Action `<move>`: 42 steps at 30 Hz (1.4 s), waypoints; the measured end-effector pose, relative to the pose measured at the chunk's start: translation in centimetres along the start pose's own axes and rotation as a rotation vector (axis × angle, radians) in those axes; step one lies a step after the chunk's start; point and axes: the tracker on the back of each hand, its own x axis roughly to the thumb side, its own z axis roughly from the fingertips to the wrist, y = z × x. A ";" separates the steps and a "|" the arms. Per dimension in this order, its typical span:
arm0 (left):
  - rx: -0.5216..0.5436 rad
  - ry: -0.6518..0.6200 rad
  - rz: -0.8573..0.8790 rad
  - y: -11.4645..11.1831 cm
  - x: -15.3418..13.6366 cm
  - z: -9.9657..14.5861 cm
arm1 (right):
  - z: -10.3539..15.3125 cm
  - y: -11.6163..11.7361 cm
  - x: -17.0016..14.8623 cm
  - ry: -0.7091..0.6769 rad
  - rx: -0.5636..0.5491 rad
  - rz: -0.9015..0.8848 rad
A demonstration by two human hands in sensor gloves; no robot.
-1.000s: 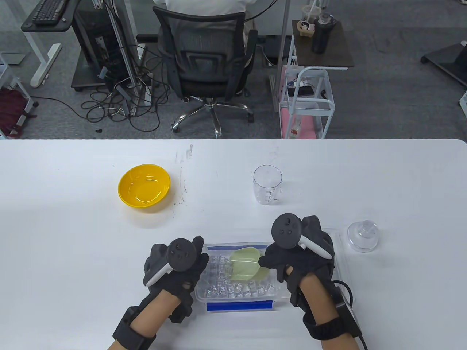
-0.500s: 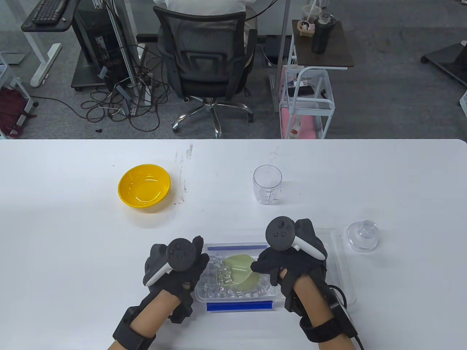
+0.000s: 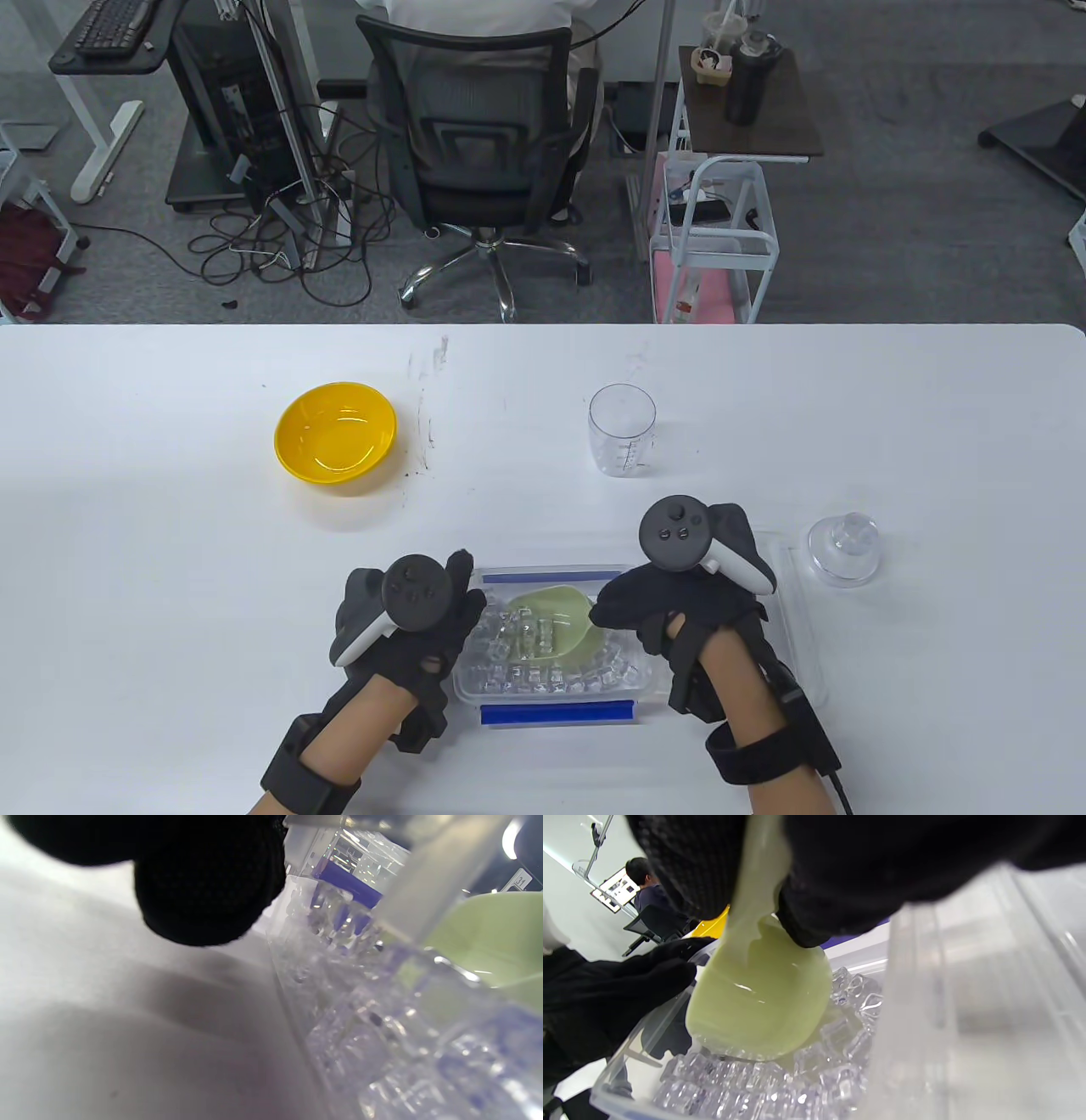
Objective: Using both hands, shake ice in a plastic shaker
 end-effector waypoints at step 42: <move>0.005 0.001 0.010 0.1 -0.1 -0.1 | 4.9 -14.0 -1.0 0.205 -0.599 -0.019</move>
